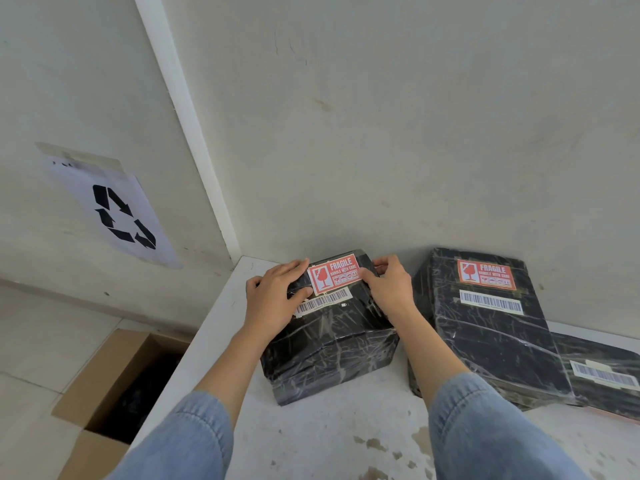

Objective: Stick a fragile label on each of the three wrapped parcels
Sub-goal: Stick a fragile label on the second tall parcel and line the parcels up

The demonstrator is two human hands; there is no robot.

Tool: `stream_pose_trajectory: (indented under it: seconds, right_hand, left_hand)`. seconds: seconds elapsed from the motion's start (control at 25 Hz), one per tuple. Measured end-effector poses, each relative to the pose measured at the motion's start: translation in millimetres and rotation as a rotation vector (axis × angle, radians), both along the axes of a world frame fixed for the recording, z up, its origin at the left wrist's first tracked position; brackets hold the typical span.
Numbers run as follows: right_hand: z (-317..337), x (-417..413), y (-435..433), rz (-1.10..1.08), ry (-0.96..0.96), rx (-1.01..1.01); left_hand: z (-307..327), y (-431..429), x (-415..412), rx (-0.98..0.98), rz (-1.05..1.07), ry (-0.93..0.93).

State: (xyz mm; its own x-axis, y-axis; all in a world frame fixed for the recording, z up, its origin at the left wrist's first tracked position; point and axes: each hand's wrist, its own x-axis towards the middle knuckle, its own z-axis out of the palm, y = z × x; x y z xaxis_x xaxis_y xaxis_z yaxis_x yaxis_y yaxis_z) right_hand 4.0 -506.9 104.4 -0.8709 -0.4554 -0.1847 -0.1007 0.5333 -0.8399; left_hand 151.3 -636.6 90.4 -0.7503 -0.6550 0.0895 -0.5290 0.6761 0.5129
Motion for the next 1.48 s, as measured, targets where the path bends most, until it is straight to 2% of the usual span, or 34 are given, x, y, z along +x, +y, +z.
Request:
stream_pose_trajectory:
  seconds: [0.2,0.32,0.52,0.72,0.84,1.08,1.32,1.48]
  right_hand:
    - [6.9,-6.0,-33.1,0.079,0.022,0.293]
    - [5.6,-3.4,-41.9,0.053,0.015,0.318]
    - [3.2,2.4,-41.2,0.088,0.147,0.434]
    - [3.3,-11.3,-35.4,0.040,-0.080,0.209]
    - [-2.2,-17.0,-33.8,0.020,-0.136,0.123]
    - [-5.0,-22.6,-35.2,-0.003,-0.166,0.079]
    - [-7.7,-22.4,-38.5,-0.001,-0.127,0.129]
    - [-5.2,-23.2,-37.7,-0.064,-0.225,0.082]
  left_hand:
    - [-2.3,0.9,1.7,-0.026,0.002,0.009]
    - [-3.2,1.3,1.9,-0.036,0.026,0.019]
    - [-5.5,4.1,2.3,-0.073,0.022,0.018]
    - [-8.0,3.3,2.1,-0.084,0.016,0.019]
    - [-7.6,3.3,1.0,-0.064,0.037,0.023]
    - [-5.1,6.2,1.4,-0.051,0.053,0.038]
    - [-4.4,7.2,1.6,-0.029,0.054,0.040]
    - [-3.9,6.7,1.4,-0.036,0.054,0.033]
